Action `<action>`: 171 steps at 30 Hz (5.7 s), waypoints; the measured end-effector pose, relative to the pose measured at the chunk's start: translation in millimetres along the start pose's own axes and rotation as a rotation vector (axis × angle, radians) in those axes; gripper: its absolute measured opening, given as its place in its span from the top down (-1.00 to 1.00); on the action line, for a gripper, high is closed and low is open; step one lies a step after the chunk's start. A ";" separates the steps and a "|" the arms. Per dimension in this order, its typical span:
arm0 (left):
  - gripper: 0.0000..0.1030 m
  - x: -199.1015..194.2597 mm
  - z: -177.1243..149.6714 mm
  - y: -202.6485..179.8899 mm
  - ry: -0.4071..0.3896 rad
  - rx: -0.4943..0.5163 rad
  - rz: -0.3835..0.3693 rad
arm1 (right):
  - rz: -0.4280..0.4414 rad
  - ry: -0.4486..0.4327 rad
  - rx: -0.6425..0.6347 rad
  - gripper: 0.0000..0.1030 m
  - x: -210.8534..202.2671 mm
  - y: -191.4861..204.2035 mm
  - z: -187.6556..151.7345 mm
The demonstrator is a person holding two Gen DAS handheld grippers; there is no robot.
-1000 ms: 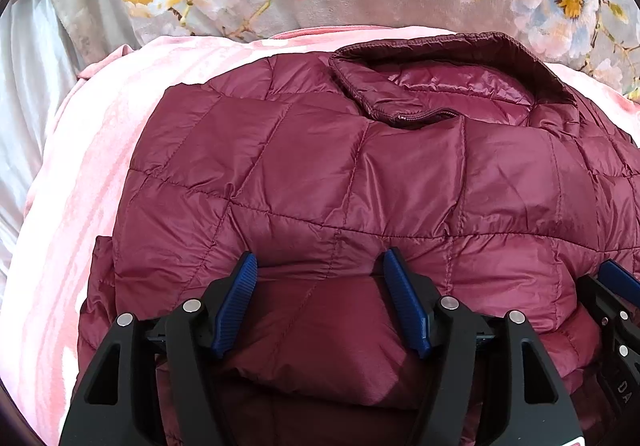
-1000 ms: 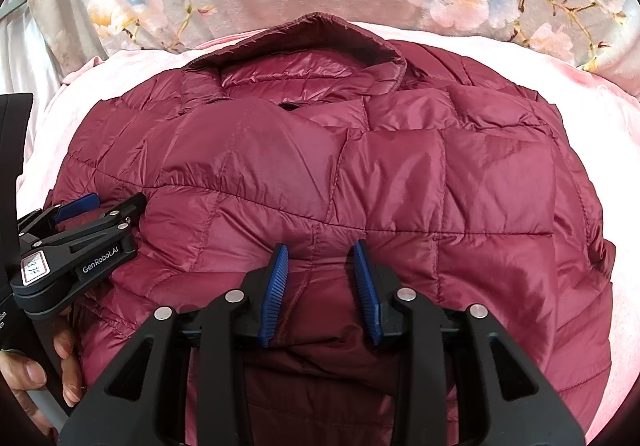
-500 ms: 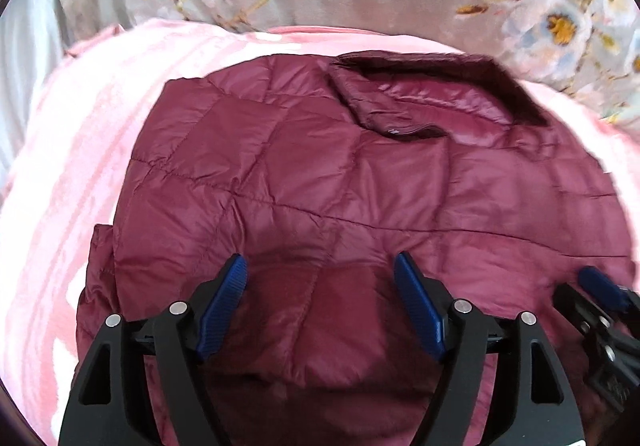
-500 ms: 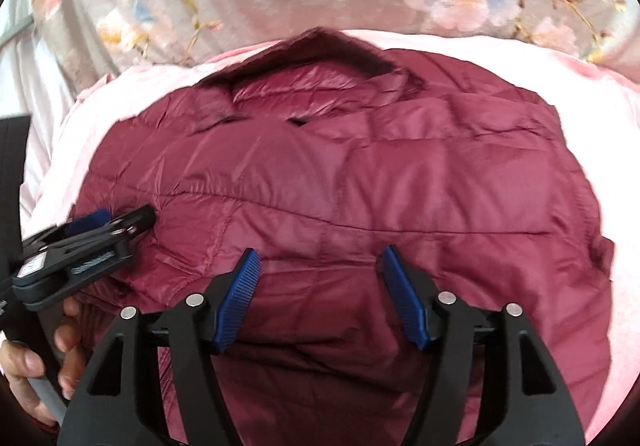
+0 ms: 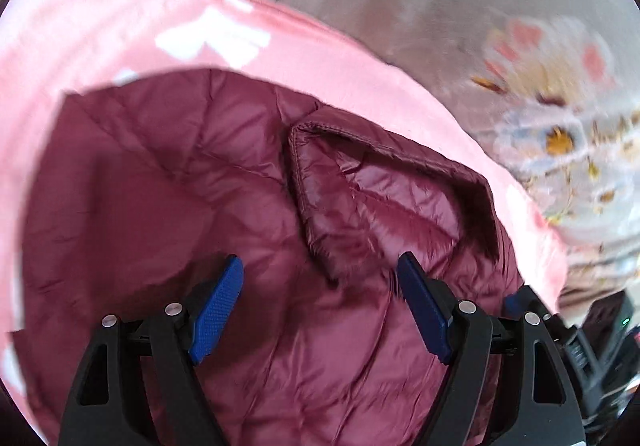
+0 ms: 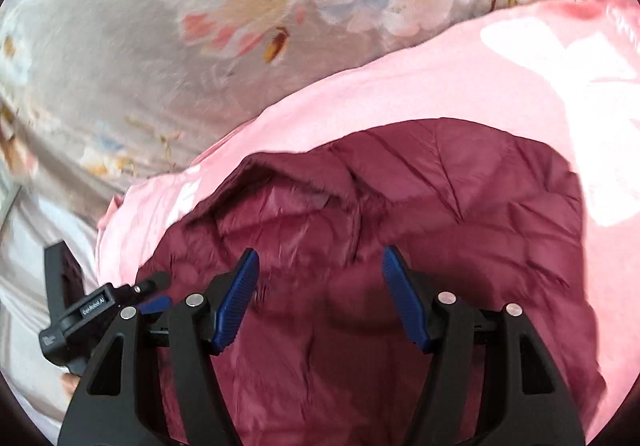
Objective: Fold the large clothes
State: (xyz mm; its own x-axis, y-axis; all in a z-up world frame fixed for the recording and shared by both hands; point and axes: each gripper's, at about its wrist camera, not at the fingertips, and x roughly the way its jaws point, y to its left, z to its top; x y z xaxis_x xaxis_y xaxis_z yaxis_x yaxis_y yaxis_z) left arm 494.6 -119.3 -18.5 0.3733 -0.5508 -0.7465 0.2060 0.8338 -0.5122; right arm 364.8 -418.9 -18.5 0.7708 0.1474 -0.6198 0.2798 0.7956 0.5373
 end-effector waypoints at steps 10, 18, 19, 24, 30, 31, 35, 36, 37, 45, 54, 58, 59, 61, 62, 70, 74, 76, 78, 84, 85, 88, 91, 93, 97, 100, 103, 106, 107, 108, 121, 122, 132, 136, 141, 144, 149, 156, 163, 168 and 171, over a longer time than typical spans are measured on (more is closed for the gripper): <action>-0.43 25.5 5.7 -8.2 0.022 0.063 -0.016 | 0.120 0.167 0.014 -0.07 51.1 21.3 -10.2; 0.68 29.5 5.3 -23.3 0.015 0.126 -0.037 | 0.204 0.064 -0.061 0.86 29.1 55.6 -13.0; 0.83 25.9 4.2 -24.1 -0.004 0.145 -0.022 | 0.189 0.046 -0.086 0.87 23.7 58.0 -14.7; 0.86 25.8 -8.6 -15.1 -0.049 0.223 0.063 | -0.002 0.011 -0.230 0.89 17.5 51.1 -36.8; 0.81 34.5 -25.9 -5.6 -0.096 0.285 0.103 | -0.043 0.069 -0.200 0.91 32.8 16.5 -51.8; 0.79 35.1 -29.5 -7.3 -0.110 0.313 0.126 | -0.049 0.064 -0.211 0.91 33.2 15.1 -55.6; 0.74 39.5 -39.1 -20.3 -0.155 0.398 0.217 | -0.101 0.040 -0.262 0.93 37.3 23.1 -56.9; 0.73 40.3 -40.1 -22.2 -0.161 0.409 0.235 | -0.105 0.038 -0.265 0.93 37.3 23.3 -56.7; 0.72 40.9 -40.9 -23.0 -0.166 0.418 0.251 | -0.103 0.038 -0.263 0.94 37.1 22.3 -56.6; 0.68 40.4 -41.7 -23.1 -0.175 0.429 0.271 | -0.089 0.038 -0.254 0.94 37.8 17.7 -60.4; 0.65 38.4 -40.6 -20.1 -0.178 0.413 0.253 | -0.070 0.032 -0.159 0.81 15.7 3.1 -58.1; 0.52 20.4 -35.4 -2.4 -0.187 0.304 0.190 | -0.219 -0.136 -0.140 0.72 -35.1 3.0 -54.6; 0.56 14.5 -35.0 -1.0 -0.181 0.291 0.199 | -0.229 -0.158 -0.177 0.72 -42.0 11.5 -54.5; 0.60 -4.0 -35.1 -6.1 -0.207 0.290 0.244 | -0.183 -0.137 -0.275 0.75 -42.3 37.9 -54.5; 0.60 -13.2 -35.2 -11.7 -0.229 0.303 0.250 | -0.173 -0.120 -0.319 0.75 -36.7 48.9 -54.8; 0.59 8.6 -36.3 -60.4 -0.229 0.427 0.351 | -0.270 -0.012 -0.367 0.82 38.7 51.0 -63.0; 0.55 45.4 -46.9 -37.9 -0.202 0.413 0.407 | -0.310 -0.028 -0.418 0.83 42.8 49.2 -76.4; 0.54 43.4 -47.9 -37.2 -0.211 0.421 0.412 | -0.320 -0.032 -0.430 0.83 44.5 51.4 -77.2; 0.54 43.7 -49.0 -36.3 -0.216 0.426 0.413 | -0.311 -0.027 -0.430 0.83 45.4 49.3 -76.3; 0.50 31.4 -47.5 -21.5 -0.217 0.359 0.325 | -0.225 -0.013 -0.314 0.90 28.2 28.7 -65.8; 0.50 24.9 -47.1 -17.2 -0.214 0.336 0.307 | -0.232 -0.017 -0.274 0.86 20.6 23.4 -63.9; 0.54 0.4 -40.9 -10.6 -0.201 0.293 0.296 | -0.203 -0.052 -0.178 0.80 -7.5 8.8 -50.1; 0.54 -29.5 -12.0 -18.7 -0.252 0.286 0.292 | -0.198 -0.105 -0.191 0.79 -22.1 21.6 -21.2; 0.54 -43.8 12.6 -34.0 -0.304 0.278 0.294 | -0.176 -0.131 -0.214 0.79 -19.8 40.4 4.2; 0.54 -35.2 51.5 -57.5 -0.310 0.250 0.285 | -0.131 -0.134 -0.157 0.79 8.9 54.8 41.8; 0.54 -9.7 65.2 -66.0 -0.276 0.240 0.280 | -0.166 -0.133 -0.159 0.78 37.1 61.2 53.9; 0.54 27.3 63.8 -61.3 -0.215 0.240 0.315 | -0.168 -0.084 -0.206 0.79 60.5 66.0 47.4; 0.54 51.6 51.2 -47.3 -0.156 0.257 0.325 | -0.224 -0.048 -0.309 0.79 75.4 66.8 26.5; 0.54 57.7 46.3 -42.4 -0.153 0.273 0.341 | -0.244 -0.045 -0.331 0.79 77.4 64.7 19.7; 0.54 60.6 43.9 -39.4 -0.156 0.286 0.346 | -0.261 -0.037 -0.347 0.81 81.1 60.8 14.7; 0.55 79.5 14.0 -47.5 -0.254 0.432 0.479 | -0.309 -0.052 -0.389 0.85 94.7 52.1 -0.3; 0.55 78.9 13.4 -48.3 -0.255 0.433 0.482 | -0.309 -0.052 -0.389 0.85 94.9 51.9 -0.2; 0.55 78.9 12.6 -49.7 -0.257 0.440 0.495 | -0.306 -0.052 -0.390 0.85 94.4 51.7 -0.1; 0.55 78.6 12.6 -49.8 -0.257 0.440 0.496 | -0.308 -0.052 -0.390 0.85 94.3 52.6 -0.7; 0.55 79.4 14.5 -49.0 -0.256 0.440 0.498 | -0.310 -0.051 -0.394 0.85 94.4 52.8 -0.6; 0.55 79.7 14.4 -48.7 -0.255 0.441 0.499 | -0.308 -0.050 -0.392 0.85 94.4 52.8 -0.4; 0.55 80.2 13.7 -49.6 -0.255 0.442 0.501 | -0.307 -0.049 -0.393 0.85 94.7 52.5 0.0; 0.54 80.1 13.8 -50.0 -0.256 0.440 0.502 | -0.307 -0.048 -0.393 0.85 94.8 52.5 0.3; 0.54 80.3 13.8 -50.6 -0.255 0.440 0.502 | -0.304 -0.046 -0.390 0.85 94.7 52.2 -0.1; 0.54 82.0 13.2 -50.8 -0.252 0.445 0.506 | -0.296 -0.044 -0.378 0.85 94.8 50.8 -1.2; 0.54 83.7 13.2 -51.2 -0.252 0.450 0.515 | -0.272 -0.042 -0.348 0.88 94.6 46.1 0.5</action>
State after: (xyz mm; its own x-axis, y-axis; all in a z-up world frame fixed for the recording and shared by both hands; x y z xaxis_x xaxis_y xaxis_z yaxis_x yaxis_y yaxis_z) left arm 527.3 -207.7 -49.1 0.7088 -0.1038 -0.6977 0.2793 0.9496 0.1426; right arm 450.9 -368.6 -52.1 0.7204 -0.1136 -0.6842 0.2723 0.9536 0.1284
